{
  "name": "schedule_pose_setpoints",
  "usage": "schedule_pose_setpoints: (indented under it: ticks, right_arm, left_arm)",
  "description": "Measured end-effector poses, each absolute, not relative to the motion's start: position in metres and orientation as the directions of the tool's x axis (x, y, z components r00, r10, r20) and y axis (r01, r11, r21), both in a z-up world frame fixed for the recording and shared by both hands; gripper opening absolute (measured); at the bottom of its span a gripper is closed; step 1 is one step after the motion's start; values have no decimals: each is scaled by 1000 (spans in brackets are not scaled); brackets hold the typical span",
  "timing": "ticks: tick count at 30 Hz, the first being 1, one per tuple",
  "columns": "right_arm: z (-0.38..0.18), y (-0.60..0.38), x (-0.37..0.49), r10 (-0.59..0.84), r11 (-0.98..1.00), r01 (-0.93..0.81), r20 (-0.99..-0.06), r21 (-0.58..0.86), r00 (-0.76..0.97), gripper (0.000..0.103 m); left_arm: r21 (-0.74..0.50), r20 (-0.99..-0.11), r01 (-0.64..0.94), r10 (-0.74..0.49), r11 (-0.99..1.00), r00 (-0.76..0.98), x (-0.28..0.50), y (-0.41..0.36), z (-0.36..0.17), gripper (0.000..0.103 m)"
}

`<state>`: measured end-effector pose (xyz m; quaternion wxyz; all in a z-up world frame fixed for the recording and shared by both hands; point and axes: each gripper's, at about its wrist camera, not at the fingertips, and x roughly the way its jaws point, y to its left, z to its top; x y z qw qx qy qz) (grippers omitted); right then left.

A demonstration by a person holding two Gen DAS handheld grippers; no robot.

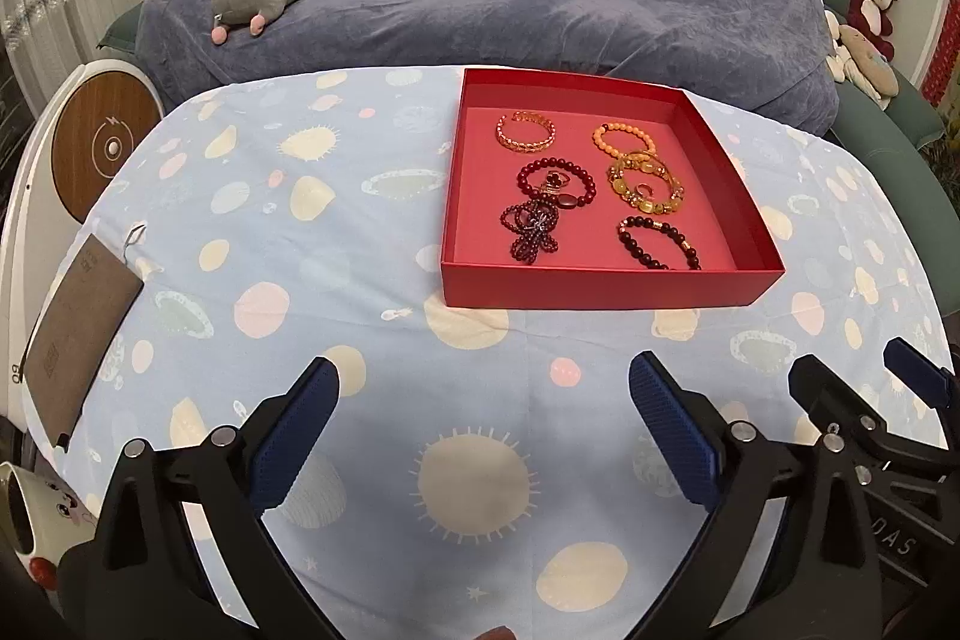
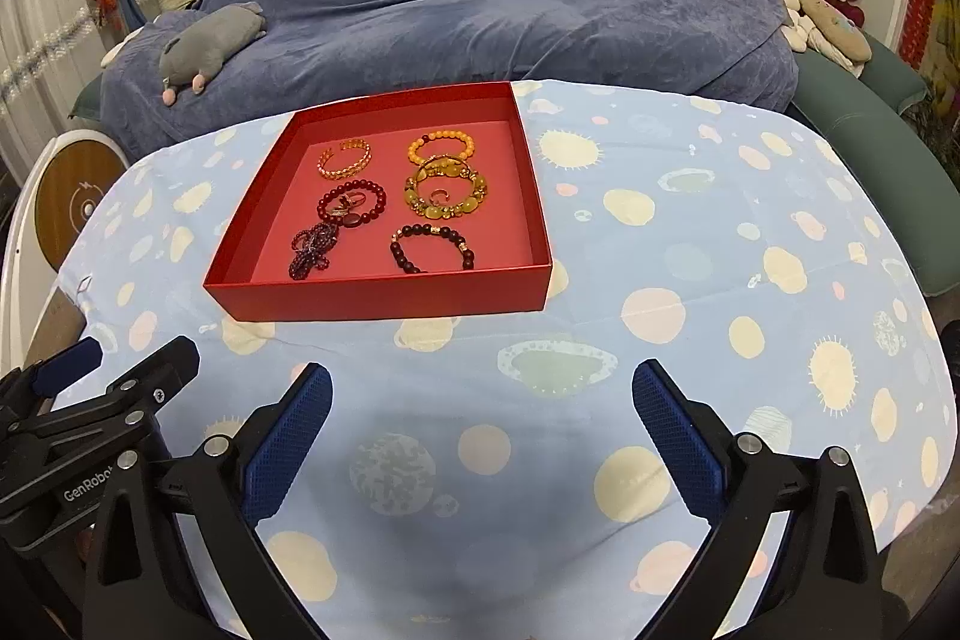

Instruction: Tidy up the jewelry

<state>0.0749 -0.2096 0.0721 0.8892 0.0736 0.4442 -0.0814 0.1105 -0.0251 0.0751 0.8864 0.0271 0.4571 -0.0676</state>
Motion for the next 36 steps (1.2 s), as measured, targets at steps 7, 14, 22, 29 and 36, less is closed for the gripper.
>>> schedule_pose_setpoints:
  ticks: [7, 14, 22, 29, 36]
  right_arm:
    - [71, -211, 65, -96, 972, 228, -798, 53, 595, 96]
    - [71, -209, 60, -113, 969, 242, -799, 42, 591, 96]
    - [71, -209, 58, -112, 969, 242, -799, 43, 590, 96]
    - [71, -209, 57, -111, 969, 241, -799, 44, 591, 96]
    - [71, -208, 52, -109, 970, 240, -799, 46, 591, 96]
  left_arm:
    - [5, -815, 149, -83, 989, 574, 101, -27, 71, 93]
    - [10, -819, 150, -78, 989, 569, 94, -27, 69, 93]
    - [16, -822, 154, -74, 988, 564, 91, -28, 67, 94]
    - [15, -827, 151, -73, 988, 558, 90, -27, 67, 94]
    - [20, -829, 147, -66, 989, 556, 90, -26, 67, 94]
